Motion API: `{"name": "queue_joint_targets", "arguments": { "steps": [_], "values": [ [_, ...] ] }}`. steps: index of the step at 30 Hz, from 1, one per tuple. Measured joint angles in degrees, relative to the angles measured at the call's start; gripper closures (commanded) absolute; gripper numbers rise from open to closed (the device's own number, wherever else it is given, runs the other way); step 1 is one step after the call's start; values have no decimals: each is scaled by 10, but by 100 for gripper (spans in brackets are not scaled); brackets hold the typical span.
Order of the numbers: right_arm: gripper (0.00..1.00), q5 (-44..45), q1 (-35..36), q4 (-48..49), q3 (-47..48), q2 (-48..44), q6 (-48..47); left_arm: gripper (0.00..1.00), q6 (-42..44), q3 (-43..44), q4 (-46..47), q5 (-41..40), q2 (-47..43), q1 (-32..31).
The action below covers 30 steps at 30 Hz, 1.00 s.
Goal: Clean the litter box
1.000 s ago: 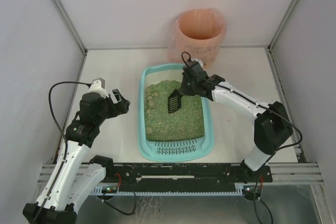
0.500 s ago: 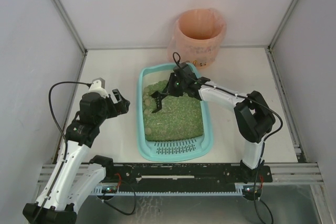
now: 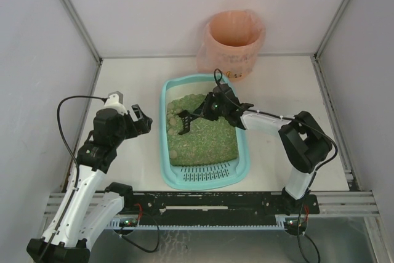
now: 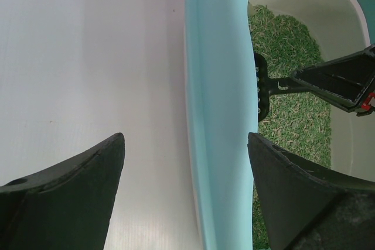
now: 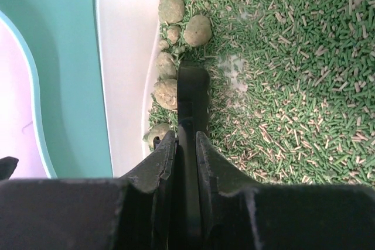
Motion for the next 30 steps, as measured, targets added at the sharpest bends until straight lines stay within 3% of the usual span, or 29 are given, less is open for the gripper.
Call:
{"name": "queue_joint_targets", "arguments": {
  "steps": [11,30],
  "values": [
    [100,-4,-2,82,-84,-47,30,11,0,0,0,0,0,0],
    [100,32,-32,94,-188,-200,51,11,0,0,0,0,0,0]
  ]
}}
